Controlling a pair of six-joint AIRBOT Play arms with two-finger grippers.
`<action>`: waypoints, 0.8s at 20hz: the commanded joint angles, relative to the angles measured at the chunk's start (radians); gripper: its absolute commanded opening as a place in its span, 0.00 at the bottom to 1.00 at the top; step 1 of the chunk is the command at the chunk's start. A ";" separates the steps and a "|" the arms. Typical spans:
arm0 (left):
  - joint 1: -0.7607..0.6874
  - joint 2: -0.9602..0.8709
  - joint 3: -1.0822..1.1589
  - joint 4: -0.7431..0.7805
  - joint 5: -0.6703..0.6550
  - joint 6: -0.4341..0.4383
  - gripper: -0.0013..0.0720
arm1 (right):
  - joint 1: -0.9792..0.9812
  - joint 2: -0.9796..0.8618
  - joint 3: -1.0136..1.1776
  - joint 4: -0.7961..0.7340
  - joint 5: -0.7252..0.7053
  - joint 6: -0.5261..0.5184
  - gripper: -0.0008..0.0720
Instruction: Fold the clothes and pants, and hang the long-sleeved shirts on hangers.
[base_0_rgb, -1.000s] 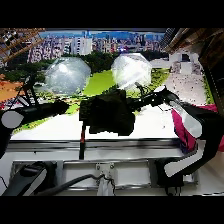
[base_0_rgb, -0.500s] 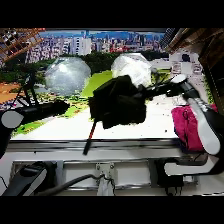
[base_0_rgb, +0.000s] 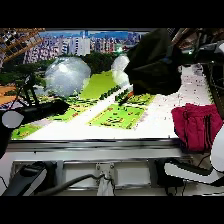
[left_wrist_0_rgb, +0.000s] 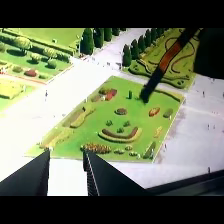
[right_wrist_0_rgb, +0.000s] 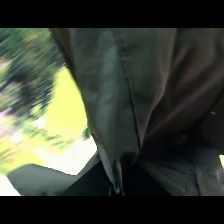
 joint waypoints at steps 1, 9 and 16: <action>0.000 -0.001 0.000 0.001 0.010 0.002 0.32 | -0.011 -0.016 0.067 -0.120 -0.049 0.087 0.03; -0.003 -0.001 0.000 0.000 0.056 0.047 0.32 | -0.219 -0.040 0.067 -0.182 -0.347 0.372 0.03; -0.003 -0.002 0.000 -0.010 0.195 0.104 0.32 | -0.399 -0.012 0.047 -0.205 -0.123 0.540 0.03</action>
